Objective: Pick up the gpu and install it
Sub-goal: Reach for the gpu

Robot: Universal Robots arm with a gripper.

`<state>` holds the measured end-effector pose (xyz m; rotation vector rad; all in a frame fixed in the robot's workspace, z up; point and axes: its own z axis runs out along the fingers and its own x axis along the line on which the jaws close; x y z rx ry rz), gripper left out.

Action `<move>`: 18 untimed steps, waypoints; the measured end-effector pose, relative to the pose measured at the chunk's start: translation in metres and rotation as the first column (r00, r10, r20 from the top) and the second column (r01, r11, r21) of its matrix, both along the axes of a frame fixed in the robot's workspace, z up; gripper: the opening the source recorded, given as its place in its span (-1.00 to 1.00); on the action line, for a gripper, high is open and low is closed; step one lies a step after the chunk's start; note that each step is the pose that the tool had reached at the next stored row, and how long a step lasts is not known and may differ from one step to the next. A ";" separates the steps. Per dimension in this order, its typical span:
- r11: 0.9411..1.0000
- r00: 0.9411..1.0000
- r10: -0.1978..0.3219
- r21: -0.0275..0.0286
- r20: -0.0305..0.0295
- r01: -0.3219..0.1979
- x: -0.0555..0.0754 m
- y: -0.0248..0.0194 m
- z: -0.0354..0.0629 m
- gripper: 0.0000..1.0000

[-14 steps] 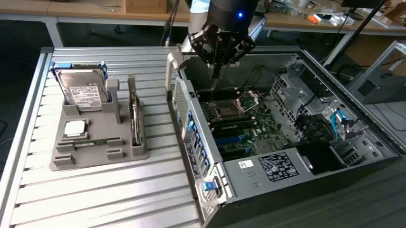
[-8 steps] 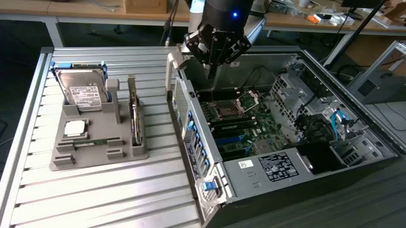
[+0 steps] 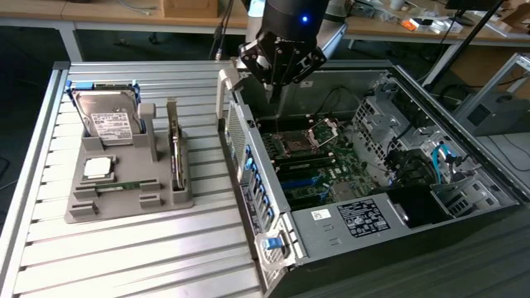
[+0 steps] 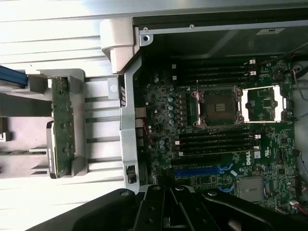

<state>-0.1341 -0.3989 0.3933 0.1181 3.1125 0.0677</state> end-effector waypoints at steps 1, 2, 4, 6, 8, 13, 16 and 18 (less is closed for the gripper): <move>1.000 1.000 0.000 0.000 0.000 0.000 0.000 0.0000 0.0000 -0.79; 1.000 1.000 0.000 0.000 0.000 0.000 -0.001 0.0000 0.0000 -0.79; 1.000 1.000 0.000 0.000 0.000 0.000 -0.002 0.0000 0.0000 -0.79; 1.000 1.000 0.000 0.000 0.000 0.000 -0.003 0.0000 0.0000 -0.79; 1.000 1.000 0.000 0.000 0.000 0.000 -0.004 0.0000 0.0000 -0.79; 1.000 1.000 0.000 0.000 0.000 0.000 -0.005 0.0000 0.0000 -0.79; 1.000 1.000 0.000 0.000 0.000 0.000 -0.006 0.0000 0.0000 -0.79; 1.000 1.000 0.000 0.000 0.000 0.000 -0.007 0.0000 0.0000 -0.79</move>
